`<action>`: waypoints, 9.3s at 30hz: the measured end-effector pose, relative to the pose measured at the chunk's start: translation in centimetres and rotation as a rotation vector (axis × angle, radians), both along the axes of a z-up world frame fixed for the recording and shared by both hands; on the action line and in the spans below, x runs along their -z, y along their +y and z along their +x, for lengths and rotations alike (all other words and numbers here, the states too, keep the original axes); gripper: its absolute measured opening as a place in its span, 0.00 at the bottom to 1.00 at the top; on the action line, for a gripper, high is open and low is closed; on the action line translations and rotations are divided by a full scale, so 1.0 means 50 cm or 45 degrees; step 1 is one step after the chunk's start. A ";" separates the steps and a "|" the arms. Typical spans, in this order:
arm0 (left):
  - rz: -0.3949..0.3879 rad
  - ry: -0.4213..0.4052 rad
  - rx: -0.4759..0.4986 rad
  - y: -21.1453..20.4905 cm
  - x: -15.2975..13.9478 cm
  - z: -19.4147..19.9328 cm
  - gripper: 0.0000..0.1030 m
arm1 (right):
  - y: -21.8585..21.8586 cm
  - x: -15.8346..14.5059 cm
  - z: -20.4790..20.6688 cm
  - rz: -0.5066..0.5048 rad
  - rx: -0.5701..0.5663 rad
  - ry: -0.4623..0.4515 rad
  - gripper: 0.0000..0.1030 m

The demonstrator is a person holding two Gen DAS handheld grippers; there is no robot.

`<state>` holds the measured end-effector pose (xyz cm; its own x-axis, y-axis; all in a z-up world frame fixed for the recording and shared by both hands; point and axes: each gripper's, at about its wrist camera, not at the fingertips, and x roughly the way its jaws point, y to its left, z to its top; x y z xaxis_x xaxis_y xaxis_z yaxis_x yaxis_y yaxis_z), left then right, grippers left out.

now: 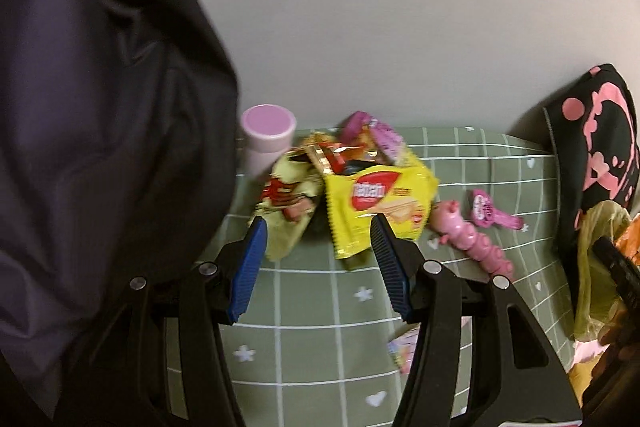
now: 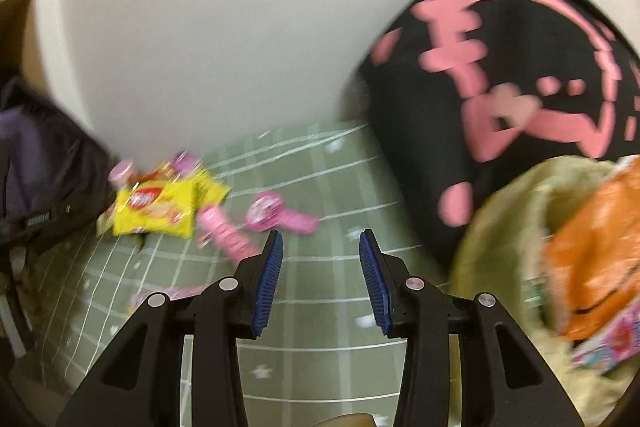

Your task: Collect trash

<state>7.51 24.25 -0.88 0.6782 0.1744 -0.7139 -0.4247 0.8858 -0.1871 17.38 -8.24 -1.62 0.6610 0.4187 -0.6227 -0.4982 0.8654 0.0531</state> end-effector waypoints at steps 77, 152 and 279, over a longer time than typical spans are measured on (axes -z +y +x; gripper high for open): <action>-0.202 -0.106 0.241 -0.021 -0.064 0.133 0.27 | 0.001 0.021 -0.001 0.016 0.005 0.138 0.08; -0.184 0.124 1.422 -0.835 -0.086 0.328 0.45 | -0.563 -0.189 -0.056 -0.035 0.769 -0.148 0.08; -0.223 0.166 0.160 0.017 0.064 0.016 0.09 | 0.311 0.042 0.219 -0.224 -0.455 0.110 0.16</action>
<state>8.31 25.10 -4.09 0.5871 -0.0393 -0.8085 -0.3439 0.8921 -0.2931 28.31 7.29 -3.72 0.4354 0.4947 -0.7521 -0.7693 0.6384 -0.0255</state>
